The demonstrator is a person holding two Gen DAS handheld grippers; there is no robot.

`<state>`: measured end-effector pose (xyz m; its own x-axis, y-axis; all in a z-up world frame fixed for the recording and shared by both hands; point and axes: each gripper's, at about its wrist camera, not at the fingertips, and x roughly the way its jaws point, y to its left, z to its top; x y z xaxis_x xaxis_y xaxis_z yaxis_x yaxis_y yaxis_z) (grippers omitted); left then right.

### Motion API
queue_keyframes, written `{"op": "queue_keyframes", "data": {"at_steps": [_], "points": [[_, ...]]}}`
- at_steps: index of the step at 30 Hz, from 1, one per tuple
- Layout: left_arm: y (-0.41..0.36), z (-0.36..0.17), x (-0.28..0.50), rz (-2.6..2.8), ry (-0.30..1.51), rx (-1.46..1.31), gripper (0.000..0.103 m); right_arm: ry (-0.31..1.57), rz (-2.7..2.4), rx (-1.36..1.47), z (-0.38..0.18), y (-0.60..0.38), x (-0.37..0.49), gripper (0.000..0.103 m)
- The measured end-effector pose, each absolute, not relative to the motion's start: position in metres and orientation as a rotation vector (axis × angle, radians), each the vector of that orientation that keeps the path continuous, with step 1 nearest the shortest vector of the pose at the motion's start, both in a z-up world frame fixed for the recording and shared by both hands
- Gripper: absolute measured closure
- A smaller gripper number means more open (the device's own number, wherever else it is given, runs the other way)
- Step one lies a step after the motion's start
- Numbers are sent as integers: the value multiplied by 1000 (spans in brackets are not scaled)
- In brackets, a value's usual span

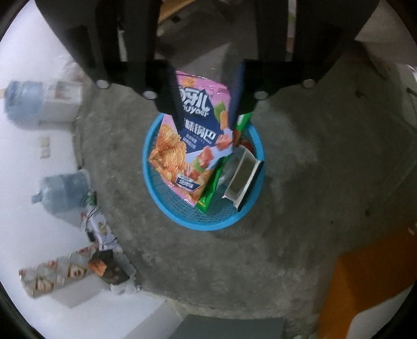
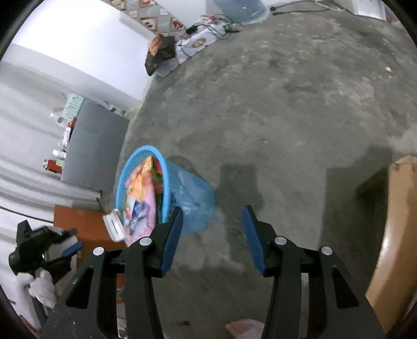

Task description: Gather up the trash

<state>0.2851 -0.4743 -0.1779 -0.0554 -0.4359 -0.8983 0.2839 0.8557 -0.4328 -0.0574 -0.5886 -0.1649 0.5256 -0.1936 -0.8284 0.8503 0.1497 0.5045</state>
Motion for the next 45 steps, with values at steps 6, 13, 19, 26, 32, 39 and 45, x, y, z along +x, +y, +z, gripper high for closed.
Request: {"op": "queue_keyframes", "data": {"at_steps": [6, 13, 19, 26, 32, 39, 45], "points": [[-447, -122, 276, -687, 1421, -116, 63, 680, -811, 1187, -152, -583, -53, 56], [-393, -25, 228, -888, 1162, -13, 50, 666, -696, 916, -73, -546, -10, 54], [-311, 49, 172, -883, 847, 122, 17, 574, -578, 614, 11, -481, 15, 35], [-205, 91, 134, -689, 684, 72, 6, 437, -418, 403, 80, -406, 27, 10], [-140, 93, 103, -610, 617, 76, 6, 370, -354, 268, 115, -344, 29, 8], [-80, 77, 81, -469, 618, 9, 6, 369, -283, 166, 131, -290, 36, 8], [-49, 63, 71, -334, 612, -1, 6, 442, -251, 129, 128, -264, 45, 8]]}}
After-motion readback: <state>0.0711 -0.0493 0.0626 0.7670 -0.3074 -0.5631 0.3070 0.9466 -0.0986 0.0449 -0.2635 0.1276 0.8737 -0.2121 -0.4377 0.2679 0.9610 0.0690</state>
